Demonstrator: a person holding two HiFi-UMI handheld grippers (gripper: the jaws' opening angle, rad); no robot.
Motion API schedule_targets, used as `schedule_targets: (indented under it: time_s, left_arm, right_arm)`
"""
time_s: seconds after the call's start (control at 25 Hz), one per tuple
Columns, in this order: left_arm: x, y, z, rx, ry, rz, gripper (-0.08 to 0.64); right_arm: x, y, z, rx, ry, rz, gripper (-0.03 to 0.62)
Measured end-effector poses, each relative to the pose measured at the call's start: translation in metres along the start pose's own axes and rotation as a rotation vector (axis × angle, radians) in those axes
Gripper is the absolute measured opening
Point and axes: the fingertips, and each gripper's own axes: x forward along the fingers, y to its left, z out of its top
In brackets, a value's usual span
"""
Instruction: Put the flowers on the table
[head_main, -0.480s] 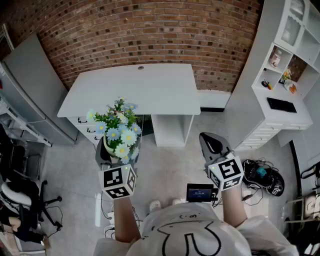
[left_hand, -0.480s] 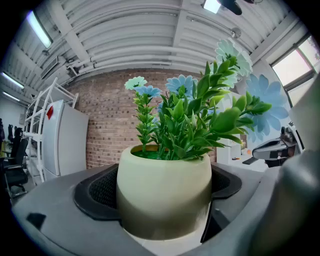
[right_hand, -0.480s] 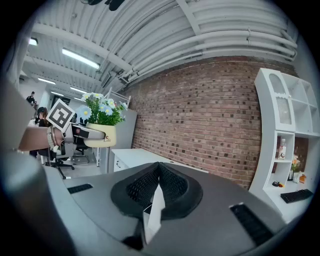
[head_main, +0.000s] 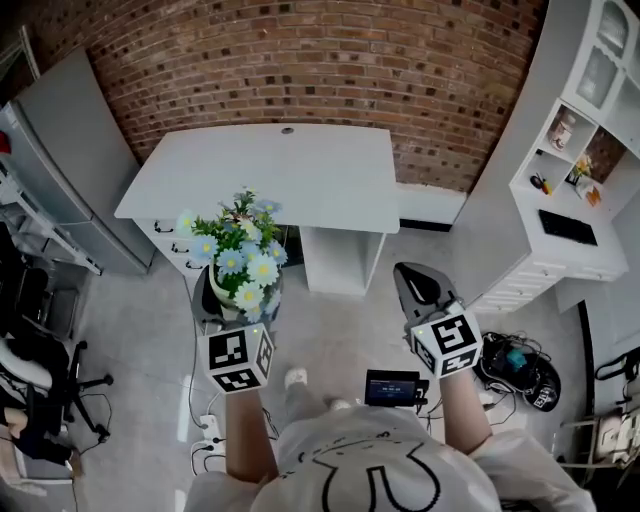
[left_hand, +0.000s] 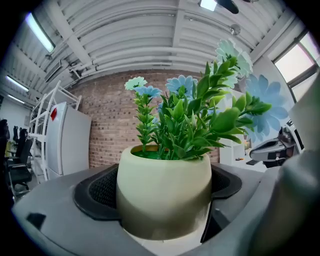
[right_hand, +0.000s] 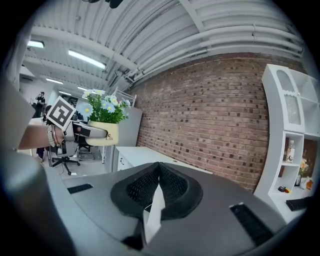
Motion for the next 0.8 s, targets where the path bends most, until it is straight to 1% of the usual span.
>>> schedule_targets:
  time_s: [0.32,0.56,0.8]
  left_arm:
    - [0.018,0.014,0.001,0.001,-0.015,0.008,0.514]
    - [0.045,0.035,0.003,0.021,-0.029,-0.005,0.514]
    - [0.079,0.07,0.005,0.031,-0.032,-0.023,0.514]
  right_arm:
    - [0.027,0.0,0.006,0.004,-0.023,0.007,0.014]
    - [0.058,-0.015,0.014,0.024,-0.048,-0.042,0.014]
    - [0.1,-0.021,0.025,0.053,-0.065,-0.086,0.014]
